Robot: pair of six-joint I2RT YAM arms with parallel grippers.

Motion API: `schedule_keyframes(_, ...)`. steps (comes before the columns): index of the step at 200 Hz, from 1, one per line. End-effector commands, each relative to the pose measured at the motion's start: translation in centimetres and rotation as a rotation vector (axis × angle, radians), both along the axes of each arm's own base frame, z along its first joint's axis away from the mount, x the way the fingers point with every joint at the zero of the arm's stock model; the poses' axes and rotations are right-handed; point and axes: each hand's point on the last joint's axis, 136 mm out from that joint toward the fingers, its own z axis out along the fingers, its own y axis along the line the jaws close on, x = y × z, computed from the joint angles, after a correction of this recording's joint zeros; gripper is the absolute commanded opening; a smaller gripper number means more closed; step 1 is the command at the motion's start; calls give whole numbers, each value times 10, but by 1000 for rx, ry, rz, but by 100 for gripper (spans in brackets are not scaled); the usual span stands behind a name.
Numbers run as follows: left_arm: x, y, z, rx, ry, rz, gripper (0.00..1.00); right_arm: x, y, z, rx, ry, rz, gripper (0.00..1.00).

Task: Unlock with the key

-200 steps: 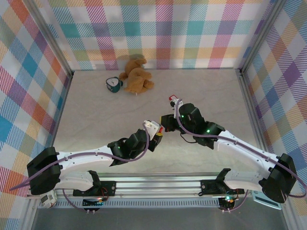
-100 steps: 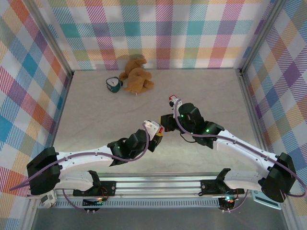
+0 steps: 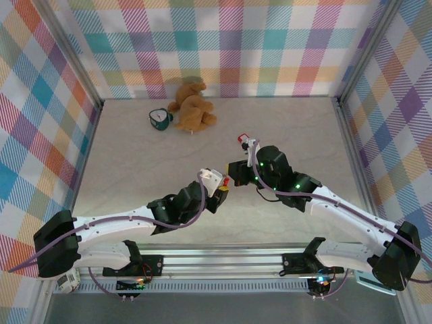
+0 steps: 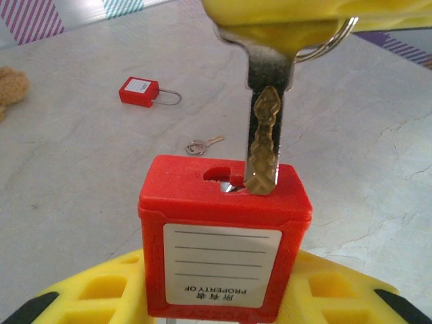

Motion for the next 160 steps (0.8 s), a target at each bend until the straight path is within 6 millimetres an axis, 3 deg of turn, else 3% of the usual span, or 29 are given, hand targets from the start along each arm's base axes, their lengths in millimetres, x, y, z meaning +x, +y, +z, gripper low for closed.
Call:
schedule_keyframes(1,0,-6,43,-141,-58,-2,29,-5,-12,-25,-71,55,-16,3)
schedule_keyframes(160,-3,-13,38,-138,-34,-30,28,10,-5,-25,-47,58,-13,3)
